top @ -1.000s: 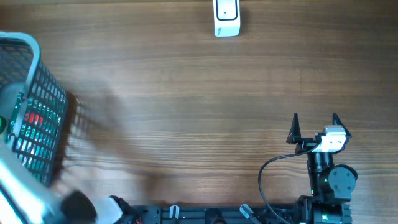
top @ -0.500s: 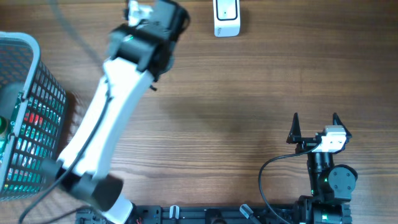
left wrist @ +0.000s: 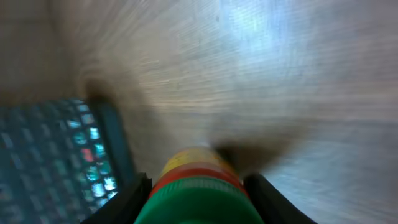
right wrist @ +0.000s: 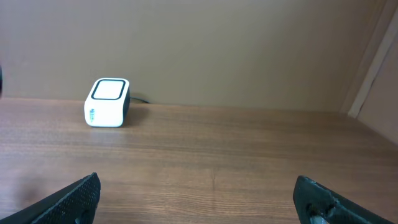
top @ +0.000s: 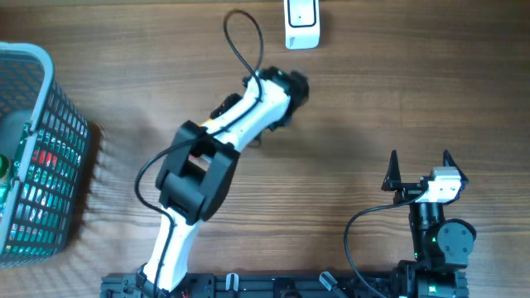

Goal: Scan the item barcode
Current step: 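Carry the bottle out and set it on the table center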

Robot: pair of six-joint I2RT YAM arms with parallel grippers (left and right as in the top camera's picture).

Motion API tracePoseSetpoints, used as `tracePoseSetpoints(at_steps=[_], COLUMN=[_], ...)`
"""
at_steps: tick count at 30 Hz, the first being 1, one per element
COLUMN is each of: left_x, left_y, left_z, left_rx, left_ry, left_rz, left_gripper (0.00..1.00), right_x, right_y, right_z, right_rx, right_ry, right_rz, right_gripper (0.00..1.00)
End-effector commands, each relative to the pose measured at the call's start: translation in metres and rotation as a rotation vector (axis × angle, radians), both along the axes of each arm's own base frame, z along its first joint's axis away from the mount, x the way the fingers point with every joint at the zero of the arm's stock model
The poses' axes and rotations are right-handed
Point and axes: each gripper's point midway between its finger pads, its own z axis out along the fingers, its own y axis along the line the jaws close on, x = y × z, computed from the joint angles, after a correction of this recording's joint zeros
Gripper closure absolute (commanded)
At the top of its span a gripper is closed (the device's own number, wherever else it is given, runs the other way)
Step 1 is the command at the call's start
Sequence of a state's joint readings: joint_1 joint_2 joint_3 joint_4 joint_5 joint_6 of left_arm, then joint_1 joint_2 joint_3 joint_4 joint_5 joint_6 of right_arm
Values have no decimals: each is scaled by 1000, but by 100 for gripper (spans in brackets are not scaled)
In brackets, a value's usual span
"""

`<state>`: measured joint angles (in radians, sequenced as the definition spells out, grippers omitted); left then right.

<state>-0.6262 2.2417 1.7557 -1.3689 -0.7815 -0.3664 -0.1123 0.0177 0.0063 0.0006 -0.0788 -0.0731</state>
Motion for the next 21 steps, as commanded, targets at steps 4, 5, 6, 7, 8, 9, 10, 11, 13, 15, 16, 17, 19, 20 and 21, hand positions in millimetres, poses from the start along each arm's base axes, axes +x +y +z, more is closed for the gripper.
tracePoseSetpoints(at_steps=[4, 5, 6, 7, 8, 9, 10, 11, 13, 15, 16, 17, 19, 20, 21], left_x=[-18, -19, -19, -19, -19, -20, -20, -19, -12, 3, 8, 11, 3, -9, -28], left_y=[-11, -11, -11, -11, -12, -13, -14, -15, -21, -21, -14, 2, 46, 78, 116], left_z=[-23, -23, -23, -23, -24, -25, -22, -18, 10, 90, 126, 175, 254, 295, 332], left_rx=[38, 38, 38, 37, 33, 27, 22, 14, -42, -146, -202, -281, -392, -452, -489], left_ry=[93, 94, 94, 93, 97, 100, 96, 84, -1, -195, -289, -416, -630, -747, -874], left_rz=[-113, -114, -113, -114, -114, -113, -115, -115, -100, -89, -70, -33, 55, 115, 188], left_gripper=[36, 32, 31, 24, 19, 17, 15, 12, 6, 0, 0, 0, 0, 0, 0], right_x=[0, 0, 0, 0, 0, 0, 0, 0, 0, 0, 0, 0, 0, 0, 0], right_y=[1, 1, 1, 1, 1, 1, 1, 1, 1, 1, 1, 1, 1, 1, 1], right_z=[1, 1, 1, 1, 1, 1, 1, 1, 1, 1, 1, 1, 1, 1, 1], right_rx=[-6, -6, -6, -6, -6, -6, -6, -7, -6, -6, -6, -6, -6, -6, -6], right_ry=[-5, -5, -5, -5, -5, -5, -5, -5, -5, -5, -5, -5, -5, -5, -5], right_rz=[8, 8, 8, 8, 8, 8, 8, 8, 8, 8, 8, 8, 8, 8, 8], right_gripper=[0, 0, 0, 0, 0, 0, 0, 0, 0, 0, 0, 0, 0, 0, 0])
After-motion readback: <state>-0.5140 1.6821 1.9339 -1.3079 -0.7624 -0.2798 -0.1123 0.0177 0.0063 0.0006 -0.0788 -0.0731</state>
